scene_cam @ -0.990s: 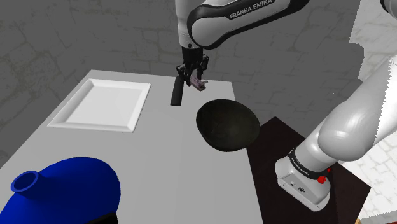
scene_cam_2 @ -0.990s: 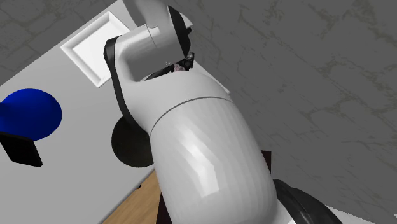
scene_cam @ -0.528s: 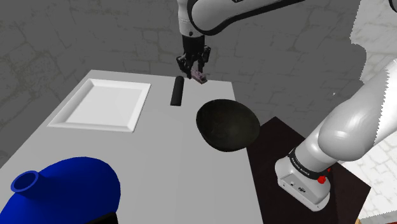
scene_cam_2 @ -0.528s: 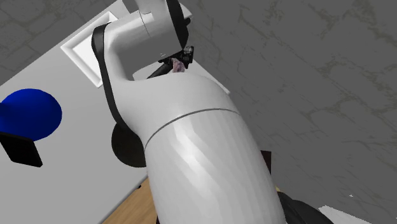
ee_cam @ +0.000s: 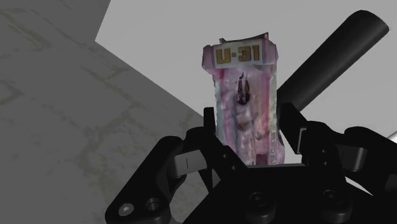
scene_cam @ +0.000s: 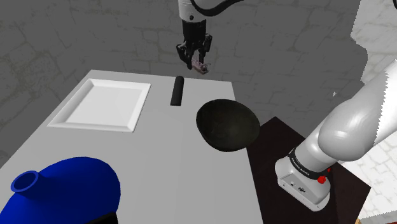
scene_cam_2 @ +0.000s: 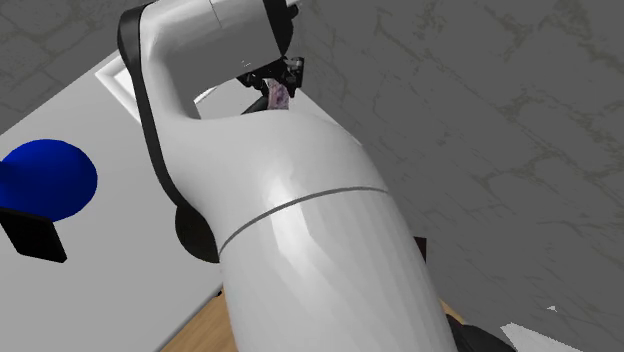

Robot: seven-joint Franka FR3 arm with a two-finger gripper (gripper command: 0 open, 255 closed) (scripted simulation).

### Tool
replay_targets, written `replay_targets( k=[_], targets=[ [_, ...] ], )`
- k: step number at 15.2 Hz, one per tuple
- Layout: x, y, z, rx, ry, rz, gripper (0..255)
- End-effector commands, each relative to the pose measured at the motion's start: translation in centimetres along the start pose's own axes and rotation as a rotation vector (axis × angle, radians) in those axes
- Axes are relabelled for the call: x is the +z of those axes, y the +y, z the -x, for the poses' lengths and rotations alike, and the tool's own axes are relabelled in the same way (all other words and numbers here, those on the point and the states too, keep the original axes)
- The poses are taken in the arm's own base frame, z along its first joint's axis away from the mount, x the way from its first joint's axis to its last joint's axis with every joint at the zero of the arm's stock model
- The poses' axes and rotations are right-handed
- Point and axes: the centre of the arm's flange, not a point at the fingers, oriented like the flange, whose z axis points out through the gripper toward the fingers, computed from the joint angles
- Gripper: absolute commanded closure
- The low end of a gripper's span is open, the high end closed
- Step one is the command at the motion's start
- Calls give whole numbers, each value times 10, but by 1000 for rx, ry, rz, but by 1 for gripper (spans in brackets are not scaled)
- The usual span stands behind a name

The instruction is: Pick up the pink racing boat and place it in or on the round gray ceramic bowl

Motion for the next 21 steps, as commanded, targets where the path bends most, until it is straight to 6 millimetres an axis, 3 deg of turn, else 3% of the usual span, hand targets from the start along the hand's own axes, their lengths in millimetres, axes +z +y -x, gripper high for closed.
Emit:
replay_targets(
  k=[1,12,21],
  targets=[
    [-10,2,0,0,0,0,255],
    [-65,10,-1,0,0,0,255],
    [-75,-26,112,0,0,0,255]
  ],
)
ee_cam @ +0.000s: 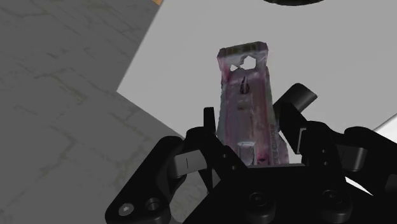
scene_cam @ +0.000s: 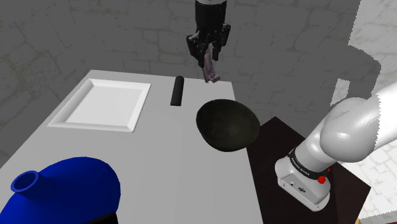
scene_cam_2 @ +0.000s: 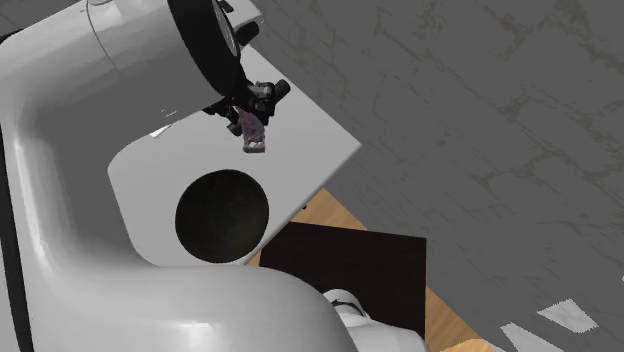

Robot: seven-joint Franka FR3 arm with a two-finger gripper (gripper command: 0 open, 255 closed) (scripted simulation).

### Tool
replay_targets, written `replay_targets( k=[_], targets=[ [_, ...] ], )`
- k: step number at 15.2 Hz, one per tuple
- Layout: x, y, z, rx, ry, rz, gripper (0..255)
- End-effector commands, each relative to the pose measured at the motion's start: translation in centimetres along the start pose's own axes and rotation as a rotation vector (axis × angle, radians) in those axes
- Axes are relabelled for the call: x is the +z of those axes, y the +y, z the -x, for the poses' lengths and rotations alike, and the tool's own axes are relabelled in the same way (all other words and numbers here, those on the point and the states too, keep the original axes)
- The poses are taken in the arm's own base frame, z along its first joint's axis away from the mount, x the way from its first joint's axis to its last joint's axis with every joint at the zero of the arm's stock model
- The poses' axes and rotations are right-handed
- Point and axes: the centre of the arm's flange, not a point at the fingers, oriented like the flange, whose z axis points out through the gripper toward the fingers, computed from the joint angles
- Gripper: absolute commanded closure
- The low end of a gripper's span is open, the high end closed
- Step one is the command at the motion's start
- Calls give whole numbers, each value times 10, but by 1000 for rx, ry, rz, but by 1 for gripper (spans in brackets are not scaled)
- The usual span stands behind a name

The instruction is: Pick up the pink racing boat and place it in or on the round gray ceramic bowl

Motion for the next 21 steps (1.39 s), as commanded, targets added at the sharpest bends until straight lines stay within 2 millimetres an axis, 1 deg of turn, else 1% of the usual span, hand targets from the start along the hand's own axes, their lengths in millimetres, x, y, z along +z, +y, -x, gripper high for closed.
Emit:
replay_targets(
  k=[1,12,21],
  targets=[
    [-2,-8,26,1,0,0,255],
    [-14,-52,164,1,0,0,255],
    [33,-59,165,1,0,0,255]
  ],
)
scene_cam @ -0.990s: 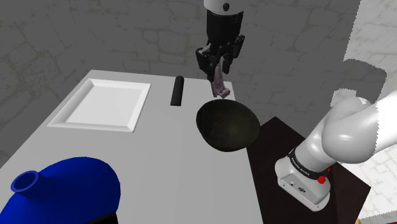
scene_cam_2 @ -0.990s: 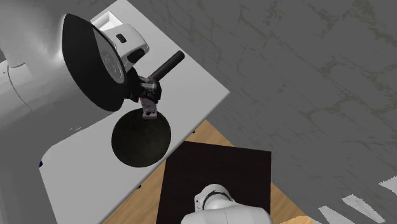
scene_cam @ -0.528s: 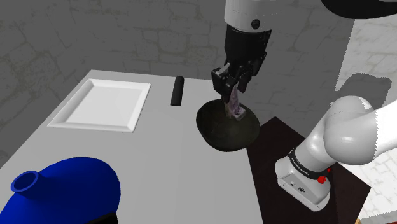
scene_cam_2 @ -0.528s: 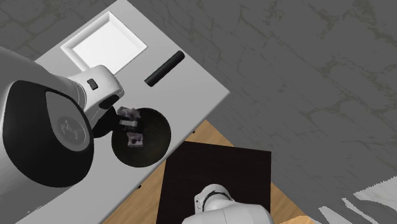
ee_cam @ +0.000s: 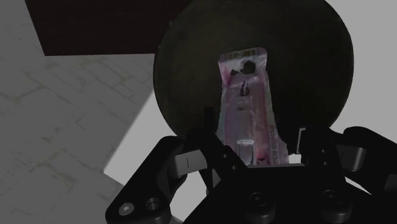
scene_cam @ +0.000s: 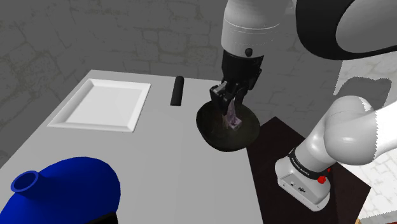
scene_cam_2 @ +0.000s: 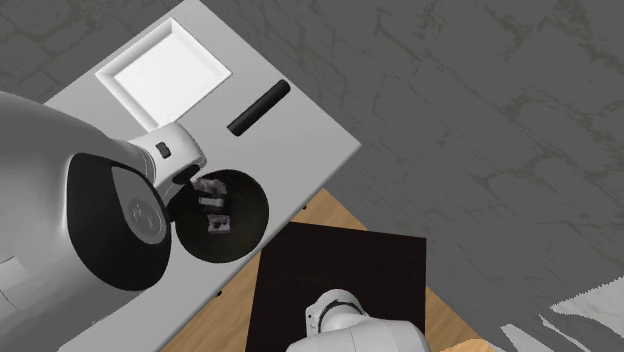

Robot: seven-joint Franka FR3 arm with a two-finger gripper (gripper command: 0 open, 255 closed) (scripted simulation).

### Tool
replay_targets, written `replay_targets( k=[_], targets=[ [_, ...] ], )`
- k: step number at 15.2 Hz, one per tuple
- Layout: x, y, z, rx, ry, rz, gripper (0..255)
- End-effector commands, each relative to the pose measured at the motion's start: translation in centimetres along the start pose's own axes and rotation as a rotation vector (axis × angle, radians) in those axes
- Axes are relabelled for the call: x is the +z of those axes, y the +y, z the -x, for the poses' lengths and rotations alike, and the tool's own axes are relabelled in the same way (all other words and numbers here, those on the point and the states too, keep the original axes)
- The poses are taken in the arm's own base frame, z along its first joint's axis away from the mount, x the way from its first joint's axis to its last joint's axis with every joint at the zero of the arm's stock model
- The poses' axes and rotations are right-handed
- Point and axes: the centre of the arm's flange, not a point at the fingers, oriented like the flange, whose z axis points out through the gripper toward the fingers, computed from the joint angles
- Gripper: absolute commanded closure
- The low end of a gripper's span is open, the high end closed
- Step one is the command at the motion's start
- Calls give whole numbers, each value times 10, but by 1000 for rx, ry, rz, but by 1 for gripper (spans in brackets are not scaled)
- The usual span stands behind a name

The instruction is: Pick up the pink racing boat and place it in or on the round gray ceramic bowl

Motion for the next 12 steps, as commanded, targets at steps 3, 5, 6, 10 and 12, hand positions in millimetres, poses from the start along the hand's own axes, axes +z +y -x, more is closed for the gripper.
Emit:
replay_targets(
  k=[3,5,6,10,12],
  targets=[
    [21,-3,1,0,0,0,255],
    [31,-5,1,0,0,0,255],
    [35,-5,1,0,0,0,255],
    [35,-5,1,0,0,0,255],
    [35,-5,1,0,0,0,255]
  ],
)
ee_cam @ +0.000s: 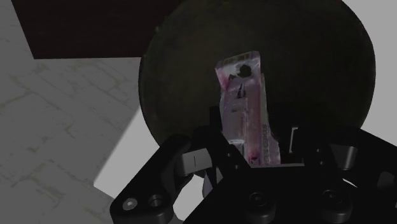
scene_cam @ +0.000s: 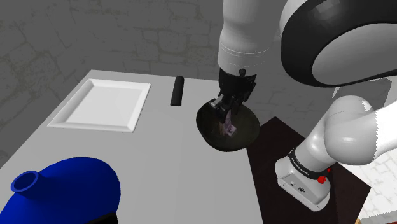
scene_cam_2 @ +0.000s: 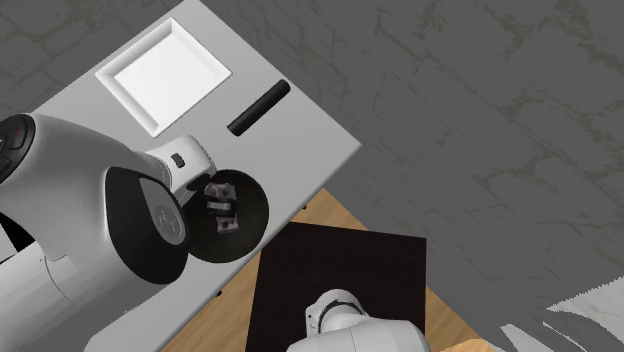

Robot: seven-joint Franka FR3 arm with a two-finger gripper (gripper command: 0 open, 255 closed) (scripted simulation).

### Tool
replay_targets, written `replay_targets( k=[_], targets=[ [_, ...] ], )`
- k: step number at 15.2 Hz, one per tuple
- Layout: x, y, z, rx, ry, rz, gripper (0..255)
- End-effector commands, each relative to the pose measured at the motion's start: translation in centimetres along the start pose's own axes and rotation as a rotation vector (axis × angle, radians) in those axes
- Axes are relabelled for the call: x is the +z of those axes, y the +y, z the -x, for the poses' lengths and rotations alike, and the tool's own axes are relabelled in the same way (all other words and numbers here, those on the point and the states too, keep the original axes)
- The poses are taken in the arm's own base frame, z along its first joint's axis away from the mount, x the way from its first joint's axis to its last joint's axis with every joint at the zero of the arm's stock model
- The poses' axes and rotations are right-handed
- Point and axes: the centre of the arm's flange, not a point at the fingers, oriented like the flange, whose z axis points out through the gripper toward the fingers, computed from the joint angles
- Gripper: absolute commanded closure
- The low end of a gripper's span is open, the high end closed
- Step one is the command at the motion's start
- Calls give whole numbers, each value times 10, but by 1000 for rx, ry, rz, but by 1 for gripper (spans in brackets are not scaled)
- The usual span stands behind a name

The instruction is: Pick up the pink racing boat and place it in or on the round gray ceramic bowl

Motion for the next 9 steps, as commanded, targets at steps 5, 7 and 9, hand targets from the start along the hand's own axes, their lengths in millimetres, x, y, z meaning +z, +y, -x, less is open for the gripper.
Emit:
replay_targets(
  k=[5,7,9],
  targets=[
    [0,0,0,0,0,0,0],
    [0,0,0,0,0,0,0],
    [-26,0,0,0,0,0,0]
  ],
)
